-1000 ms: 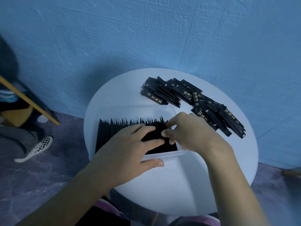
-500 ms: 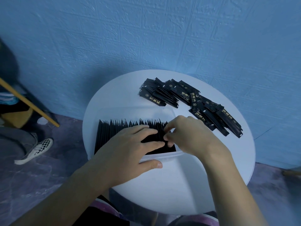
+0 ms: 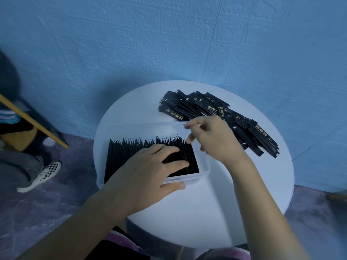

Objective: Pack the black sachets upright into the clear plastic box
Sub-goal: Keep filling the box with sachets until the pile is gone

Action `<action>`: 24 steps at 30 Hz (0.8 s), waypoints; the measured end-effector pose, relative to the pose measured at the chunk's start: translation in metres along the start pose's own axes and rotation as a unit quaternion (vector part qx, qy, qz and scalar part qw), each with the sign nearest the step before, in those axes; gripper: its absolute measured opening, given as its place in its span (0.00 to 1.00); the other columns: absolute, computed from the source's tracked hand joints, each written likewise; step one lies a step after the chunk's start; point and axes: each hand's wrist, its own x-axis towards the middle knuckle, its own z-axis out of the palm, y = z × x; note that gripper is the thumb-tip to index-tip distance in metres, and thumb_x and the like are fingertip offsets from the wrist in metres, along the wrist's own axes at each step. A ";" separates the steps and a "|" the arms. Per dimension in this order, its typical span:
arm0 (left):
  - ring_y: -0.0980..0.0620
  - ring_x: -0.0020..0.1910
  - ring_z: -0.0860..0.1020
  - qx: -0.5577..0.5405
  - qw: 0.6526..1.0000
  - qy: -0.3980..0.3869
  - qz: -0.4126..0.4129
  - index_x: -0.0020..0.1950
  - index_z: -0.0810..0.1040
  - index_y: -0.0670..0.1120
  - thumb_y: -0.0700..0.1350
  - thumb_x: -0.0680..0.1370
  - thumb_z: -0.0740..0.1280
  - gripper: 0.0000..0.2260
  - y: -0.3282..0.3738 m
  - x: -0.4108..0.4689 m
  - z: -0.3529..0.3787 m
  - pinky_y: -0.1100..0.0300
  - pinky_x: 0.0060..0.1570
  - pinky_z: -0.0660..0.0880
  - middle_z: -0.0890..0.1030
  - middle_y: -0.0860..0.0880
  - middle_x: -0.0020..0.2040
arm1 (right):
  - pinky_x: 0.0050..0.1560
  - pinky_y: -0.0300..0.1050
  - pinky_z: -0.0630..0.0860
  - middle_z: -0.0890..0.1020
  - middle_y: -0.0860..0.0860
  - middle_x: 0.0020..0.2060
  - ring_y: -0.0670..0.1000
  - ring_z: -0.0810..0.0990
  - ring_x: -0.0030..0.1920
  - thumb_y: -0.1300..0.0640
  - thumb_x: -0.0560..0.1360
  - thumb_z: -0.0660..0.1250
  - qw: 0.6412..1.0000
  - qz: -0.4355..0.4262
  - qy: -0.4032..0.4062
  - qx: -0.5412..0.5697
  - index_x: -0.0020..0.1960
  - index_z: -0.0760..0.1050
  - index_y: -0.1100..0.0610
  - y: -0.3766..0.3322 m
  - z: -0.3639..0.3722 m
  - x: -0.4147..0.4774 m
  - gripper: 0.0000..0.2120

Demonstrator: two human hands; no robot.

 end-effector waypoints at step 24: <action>0.54 0.69 0.70 -0.004 1.000 0.012 -0.009 0.68 0.74 0.62 0.67 0.78 0.59 0.21 -0.001 0.000 0.000 0.53 0.64 0.71 0.73 0.56 0.71 | 0.48 0.53 0.79 0.84 0.51 0.47 0.59 0.78 0.54 0.57 0.75 0.64 0.969 -0.033 0.142 -0.202 0.53 0.83 0.53 0.074 0.026 0.075 0.10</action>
